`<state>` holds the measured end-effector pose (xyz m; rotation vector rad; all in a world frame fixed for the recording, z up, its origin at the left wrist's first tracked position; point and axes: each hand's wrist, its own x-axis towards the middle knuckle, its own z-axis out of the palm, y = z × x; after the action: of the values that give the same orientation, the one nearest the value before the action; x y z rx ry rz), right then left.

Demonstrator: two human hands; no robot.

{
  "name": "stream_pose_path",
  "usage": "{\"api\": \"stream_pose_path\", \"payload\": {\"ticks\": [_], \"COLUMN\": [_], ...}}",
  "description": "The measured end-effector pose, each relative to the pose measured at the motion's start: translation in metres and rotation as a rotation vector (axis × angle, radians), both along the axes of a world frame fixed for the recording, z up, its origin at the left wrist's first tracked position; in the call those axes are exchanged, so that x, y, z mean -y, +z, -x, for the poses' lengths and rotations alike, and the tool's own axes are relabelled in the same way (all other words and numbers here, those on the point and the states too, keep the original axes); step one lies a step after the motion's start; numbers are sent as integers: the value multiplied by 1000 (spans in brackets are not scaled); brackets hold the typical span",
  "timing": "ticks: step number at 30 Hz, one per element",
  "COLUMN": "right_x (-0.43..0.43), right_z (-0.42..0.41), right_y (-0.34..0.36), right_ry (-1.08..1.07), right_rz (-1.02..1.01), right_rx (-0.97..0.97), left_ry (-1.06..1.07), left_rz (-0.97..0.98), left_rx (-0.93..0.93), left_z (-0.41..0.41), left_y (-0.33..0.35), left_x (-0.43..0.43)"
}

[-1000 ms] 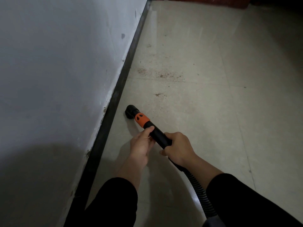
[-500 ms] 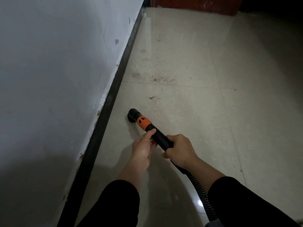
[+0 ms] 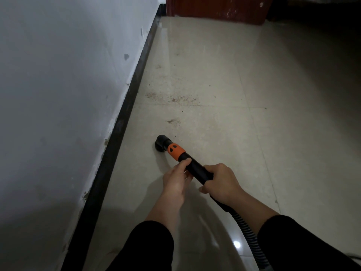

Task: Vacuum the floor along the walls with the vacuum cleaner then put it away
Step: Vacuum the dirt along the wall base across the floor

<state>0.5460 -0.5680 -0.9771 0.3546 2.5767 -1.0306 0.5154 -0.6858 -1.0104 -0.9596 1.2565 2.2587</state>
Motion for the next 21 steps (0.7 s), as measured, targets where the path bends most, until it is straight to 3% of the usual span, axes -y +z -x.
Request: {"api": "stream_pose_path", "payload": {"ticks": [21], "right_x": [-53], "right_z": [-17], "right_y": [8], "right_ry": [-146], "right_rz": [12], "right_rx": [13], "left_ry": [-133], "left_rz": [-26], "left_rx": [13], "left_z": [-2], "left_y": [8], "left_x": [-59]}}
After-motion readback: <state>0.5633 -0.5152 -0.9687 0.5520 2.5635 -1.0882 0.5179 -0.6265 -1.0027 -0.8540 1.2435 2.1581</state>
